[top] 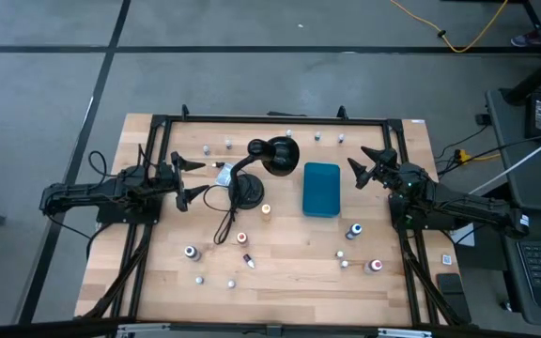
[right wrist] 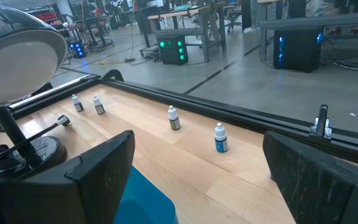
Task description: Pick & Place food coloring
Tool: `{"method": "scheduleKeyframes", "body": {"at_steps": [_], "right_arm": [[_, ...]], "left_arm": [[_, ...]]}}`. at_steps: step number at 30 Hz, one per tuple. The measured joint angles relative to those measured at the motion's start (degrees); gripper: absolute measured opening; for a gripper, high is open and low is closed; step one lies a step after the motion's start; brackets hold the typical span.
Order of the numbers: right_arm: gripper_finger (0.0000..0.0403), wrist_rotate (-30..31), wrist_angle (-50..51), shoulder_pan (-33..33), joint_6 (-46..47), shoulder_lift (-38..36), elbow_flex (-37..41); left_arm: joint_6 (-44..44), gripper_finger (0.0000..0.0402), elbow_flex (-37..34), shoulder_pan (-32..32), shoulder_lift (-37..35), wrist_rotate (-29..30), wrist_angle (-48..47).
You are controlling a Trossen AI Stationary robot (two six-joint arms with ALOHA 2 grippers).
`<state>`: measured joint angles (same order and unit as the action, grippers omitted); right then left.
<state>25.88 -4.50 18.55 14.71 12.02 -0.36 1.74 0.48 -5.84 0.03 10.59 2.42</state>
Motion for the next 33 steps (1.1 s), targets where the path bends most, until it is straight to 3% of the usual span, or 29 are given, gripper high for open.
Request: {"method": "scheduleKeyframes", "body": {"at_steps": [33], "right_arm": [[0.0355, 0.01, -0.56, 0.02, 3.07, -0.01, 0.0]], "left_arm": [[0.0, 0.0345, -0.01, 0.01, 0.0, 0.02, -0.02]]}}
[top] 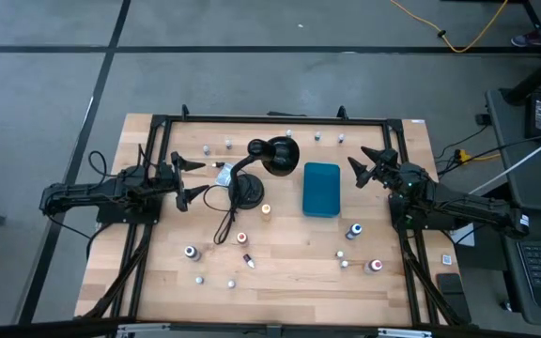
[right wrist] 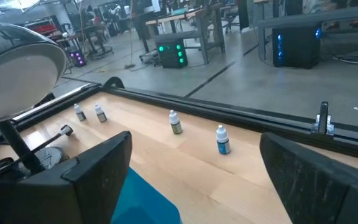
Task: Pick & Place food coloring
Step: Put the small red food coloring bottle into the blue bin
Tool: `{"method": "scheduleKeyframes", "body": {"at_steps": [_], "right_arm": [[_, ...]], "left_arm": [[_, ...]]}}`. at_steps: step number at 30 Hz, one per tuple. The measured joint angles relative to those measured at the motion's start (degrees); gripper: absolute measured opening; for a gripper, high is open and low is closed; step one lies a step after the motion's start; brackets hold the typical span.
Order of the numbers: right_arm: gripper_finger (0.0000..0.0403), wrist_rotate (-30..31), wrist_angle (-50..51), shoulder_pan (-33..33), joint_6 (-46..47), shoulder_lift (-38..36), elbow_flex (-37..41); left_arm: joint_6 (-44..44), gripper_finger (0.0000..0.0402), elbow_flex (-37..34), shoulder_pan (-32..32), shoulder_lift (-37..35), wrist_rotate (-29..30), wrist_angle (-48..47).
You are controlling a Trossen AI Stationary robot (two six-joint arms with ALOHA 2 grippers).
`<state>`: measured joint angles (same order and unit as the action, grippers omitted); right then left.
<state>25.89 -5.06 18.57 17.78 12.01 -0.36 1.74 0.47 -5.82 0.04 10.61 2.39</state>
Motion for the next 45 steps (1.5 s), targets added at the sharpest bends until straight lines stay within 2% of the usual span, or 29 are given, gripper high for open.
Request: {"method": "scheduleKeyframes", "body": {"at_steps": [45], "right_arm": [[0.0355, 1.09, 0.22, 0.0, -3.08, 0.0, 0.0]], "left_arm": [[0.01, 0.0345, 0.0, -0.01, 0.01, -0.01, 0.01]]}}
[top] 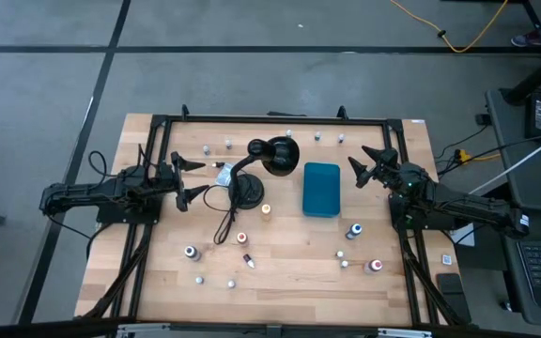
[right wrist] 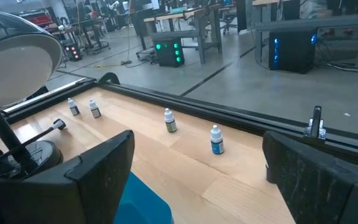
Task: Pick & Place food coloring
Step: Put the small red food coloring bottle into the blue bin
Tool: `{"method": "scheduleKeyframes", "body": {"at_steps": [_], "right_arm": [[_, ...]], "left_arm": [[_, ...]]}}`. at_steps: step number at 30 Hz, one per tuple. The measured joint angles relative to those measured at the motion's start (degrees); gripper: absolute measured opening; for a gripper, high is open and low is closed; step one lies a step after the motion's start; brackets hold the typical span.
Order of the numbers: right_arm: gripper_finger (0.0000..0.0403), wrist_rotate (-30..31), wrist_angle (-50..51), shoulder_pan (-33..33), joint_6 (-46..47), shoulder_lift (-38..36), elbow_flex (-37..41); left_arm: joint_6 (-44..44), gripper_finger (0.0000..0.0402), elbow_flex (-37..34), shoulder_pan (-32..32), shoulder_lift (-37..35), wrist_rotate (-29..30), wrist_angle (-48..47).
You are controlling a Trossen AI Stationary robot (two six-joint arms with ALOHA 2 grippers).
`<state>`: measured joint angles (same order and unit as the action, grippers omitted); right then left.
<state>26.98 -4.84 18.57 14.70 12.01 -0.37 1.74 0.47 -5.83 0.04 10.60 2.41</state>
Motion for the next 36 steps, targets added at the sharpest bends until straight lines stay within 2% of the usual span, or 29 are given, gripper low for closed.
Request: {"method": "scheduleKeyframes", "body": {"at_steps": [36], "right_arm": [[0.0355, 1.46, -0.07, 0.0, -1.73, 0.0, -0.01]], "left_arm": [[-0.01, 0.0345, 0.0, 0.01, 0.01, -0.01, -0.01]]}}
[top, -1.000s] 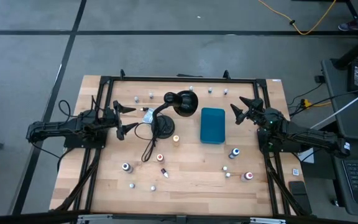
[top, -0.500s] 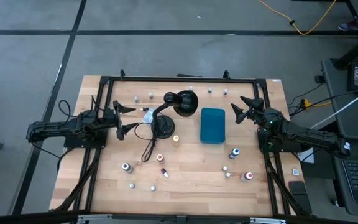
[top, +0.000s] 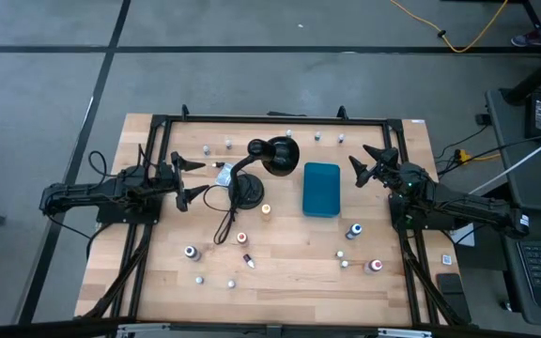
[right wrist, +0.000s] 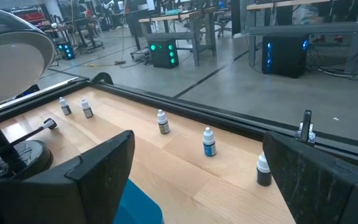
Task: Pick & Place food coloring
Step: Put the small red food coloring bottle into the blue bin
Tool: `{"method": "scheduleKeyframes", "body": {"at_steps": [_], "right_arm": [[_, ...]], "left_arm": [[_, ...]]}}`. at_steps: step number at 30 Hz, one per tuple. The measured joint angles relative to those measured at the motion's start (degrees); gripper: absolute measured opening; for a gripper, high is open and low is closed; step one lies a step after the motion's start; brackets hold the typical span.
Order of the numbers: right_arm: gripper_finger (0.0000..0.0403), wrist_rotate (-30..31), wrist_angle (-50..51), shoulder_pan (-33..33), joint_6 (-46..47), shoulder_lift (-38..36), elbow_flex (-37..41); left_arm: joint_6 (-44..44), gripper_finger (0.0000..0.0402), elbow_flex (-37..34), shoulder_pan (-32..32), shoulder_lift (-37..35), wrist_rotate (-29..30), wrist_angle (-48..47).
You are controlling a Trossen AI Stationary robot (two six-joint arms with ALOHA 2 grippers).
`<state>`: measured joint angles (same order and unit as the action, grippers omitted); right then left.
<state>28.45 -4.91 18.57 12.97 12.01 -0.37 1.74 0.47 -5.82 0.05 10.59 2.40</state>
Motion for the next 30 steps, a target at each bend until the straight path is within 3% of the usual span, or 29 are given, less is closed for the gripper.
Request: {"method": "scheduleKeyframes", "body": {"at_steps": [14, 22, 30], "right_arm": [[0.0355, -0.02, 0.81, 0.16, 0.13, 0.23, -1.67], [0.0355, 0.02, 8.04, 3.05, -3.05, 6.41, -13.12], [0.0355, 2.37, 16.07, 9.1, -2.99, 17.6, -27.1]], "left_arm": [[0.0, 0.0345, 0.0, -0.02, 0.0, 0.0, 0.0], [0.0, 0.0345, 0.02, 0.0, 0.0, 0.0, 0.0], [0.02, 0.0345, 0.02, -0.02, -0.02, 0.0, 0.02]]}}
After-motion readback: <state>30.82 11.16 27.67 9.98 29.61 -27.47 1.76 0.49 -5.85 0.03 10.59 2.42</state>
